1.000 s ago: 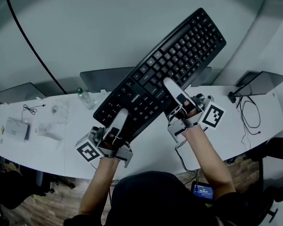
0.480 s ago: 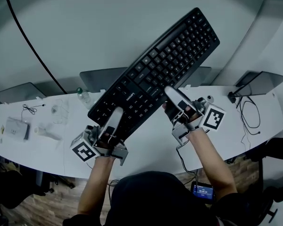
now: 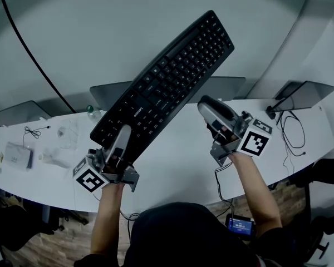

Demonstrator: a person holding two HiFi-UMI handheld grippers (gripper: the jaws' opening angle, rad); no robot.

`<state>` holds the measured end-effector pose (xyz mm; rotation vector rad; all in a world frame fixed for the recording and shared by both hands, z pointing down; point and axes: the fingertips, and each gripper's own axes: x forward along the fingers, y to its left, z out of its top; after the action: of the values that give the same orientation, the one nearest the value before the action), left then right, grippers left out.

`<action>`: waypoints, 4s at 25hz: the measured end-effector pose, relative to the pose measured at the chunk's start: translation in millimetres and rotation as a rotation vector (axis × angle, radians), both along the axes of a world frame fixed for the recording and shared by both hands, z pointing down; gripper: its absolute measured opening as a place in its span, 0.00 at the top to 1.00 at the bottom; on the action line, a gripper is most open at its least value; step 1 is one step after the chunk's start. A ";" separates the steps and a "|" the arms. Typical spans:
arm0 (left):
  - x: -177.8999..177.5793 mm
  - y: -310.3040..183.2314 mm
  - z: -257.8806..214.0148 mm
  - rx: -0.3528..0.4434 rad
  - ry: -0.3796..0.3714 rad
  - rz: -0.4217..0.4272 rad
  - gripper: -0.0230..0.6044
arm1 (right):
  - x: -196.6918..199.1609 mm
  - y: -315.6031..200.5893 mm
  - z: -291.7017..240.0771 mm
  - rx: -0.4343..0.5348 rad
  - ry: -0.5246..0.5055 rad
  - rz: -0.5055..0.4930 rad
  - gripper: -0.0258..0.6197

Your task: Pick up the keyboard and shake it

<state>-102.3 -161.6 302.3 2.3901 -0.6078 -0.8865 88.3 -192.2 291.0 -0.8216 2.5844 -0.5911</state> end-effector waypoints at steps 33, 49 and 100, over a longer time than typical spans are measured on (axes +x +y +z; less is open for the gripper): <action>26.0 19.4 31.0 0.133 -0.469 0.070 0.83 | -56.4 -3.6 -10.1 0.543 1.251 -0.224 0.68; 28.7 38.1 30.4 0.244 -0.621 0.146 0.83 | -29.1 3.6 30.0 0.376 1.453 -0.467 0.68; 61.4 66.9 53.5 0.398 -0.792 0.263 0.76 | -21.1 67.7 135.0 0.243 1.649 -0.838 0.82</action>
<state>-40.9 -94.7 355.8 3.0814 -0.3866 0.1051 67.2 -124.5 426.0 0.1484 4.3509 0.6082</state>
